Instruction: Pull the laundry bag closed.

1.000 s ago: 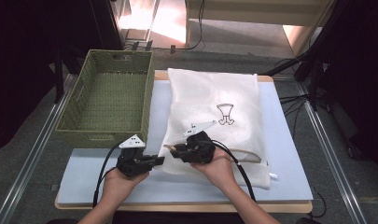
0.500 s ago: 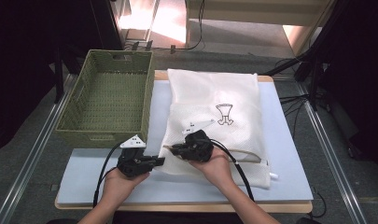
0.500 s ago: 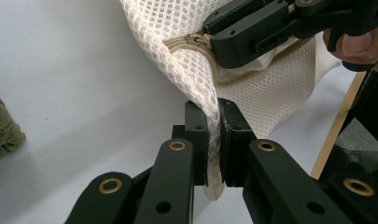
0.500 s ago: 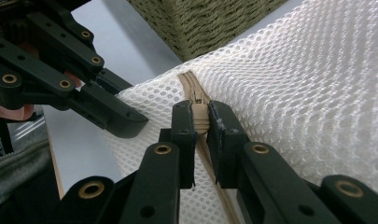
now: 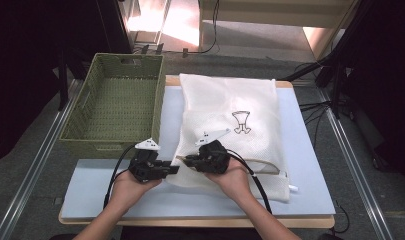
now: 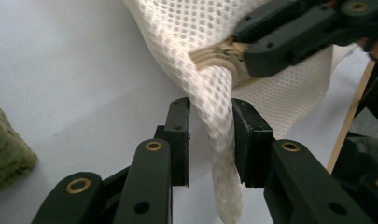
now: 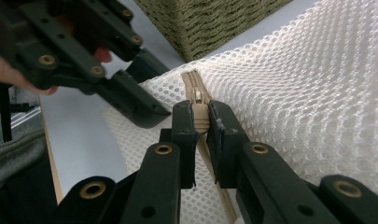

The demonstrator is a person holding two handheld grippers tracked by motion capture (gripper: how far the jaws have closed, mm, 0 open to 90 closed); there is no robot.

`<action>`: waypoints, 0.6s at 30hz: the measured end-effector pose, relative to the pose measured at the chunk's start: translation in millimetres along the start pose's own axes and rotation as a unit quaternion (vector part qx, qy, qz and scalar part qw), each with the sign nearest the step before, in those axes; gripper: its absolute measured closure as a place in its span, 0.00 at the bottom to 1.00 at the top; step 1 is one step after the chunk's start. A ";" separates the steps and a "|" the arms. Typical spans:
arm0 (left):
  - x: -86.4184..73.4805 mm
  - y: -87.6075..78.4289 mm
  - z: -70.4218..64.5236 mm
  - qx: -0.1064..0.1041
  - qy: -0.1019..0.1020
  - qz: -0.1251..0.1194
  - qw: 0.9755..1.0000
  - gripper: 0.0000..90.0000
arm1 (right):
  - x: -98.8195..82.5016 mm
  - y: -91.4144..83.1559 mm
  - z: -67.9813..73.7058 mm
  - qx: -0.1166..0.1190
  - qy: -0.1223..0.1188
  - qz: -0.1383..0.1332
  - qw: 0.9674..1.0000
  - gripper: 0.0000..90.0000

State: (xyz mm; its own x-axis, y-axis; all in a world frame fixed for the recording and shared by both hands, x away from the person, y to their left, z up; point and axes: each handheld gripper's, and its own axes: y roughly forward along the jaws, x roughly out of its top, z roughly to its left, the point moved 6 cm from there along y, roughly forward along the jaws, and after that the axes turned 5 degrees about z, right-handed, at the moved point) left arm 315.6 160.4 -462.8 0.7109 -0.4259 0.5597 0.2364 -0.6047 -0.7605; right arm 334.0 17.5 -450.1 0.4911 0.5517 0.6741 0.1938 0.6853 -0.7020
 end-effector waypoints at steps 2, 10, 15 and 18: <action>4.0 2.1 1.9 -0.002 0.001 0.006 1.000 0.77 | -0.4 -1.0 -0.3 -0.001 0.000 0.001 1.000 0.92; 13.7 2.5 0.1 -0.021 0.000 0.012 1.000 0.94 | -1.0 -1.3 -0.5 -0.002 -0.001 0.000 1.000 0.92; 15.0 -2.1 -0.6 -0.028 -0.019 0.000 0.999 0.97 | -1.2 0.4 -0.2 -0.011 -0.007 -0.009 1.000 0.92; 13.5 -2.4 0.3 -0.027 -0.021 -0.002 0.999 0.97 | -1.7 0.6 -0.1 -0.014 -0.012 -0.009 1.000 0.92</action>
State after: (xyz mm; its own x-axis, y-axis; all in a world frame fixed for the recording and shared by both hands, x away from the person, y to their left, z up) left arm 324.8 156.3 -453.5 0.7380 -0.3955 0.5468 0.2032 -0.6425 -0.7389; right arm 333.4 16.9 -451.7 0.4669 0.5503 0.6922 0.2258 0.6826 -0.6950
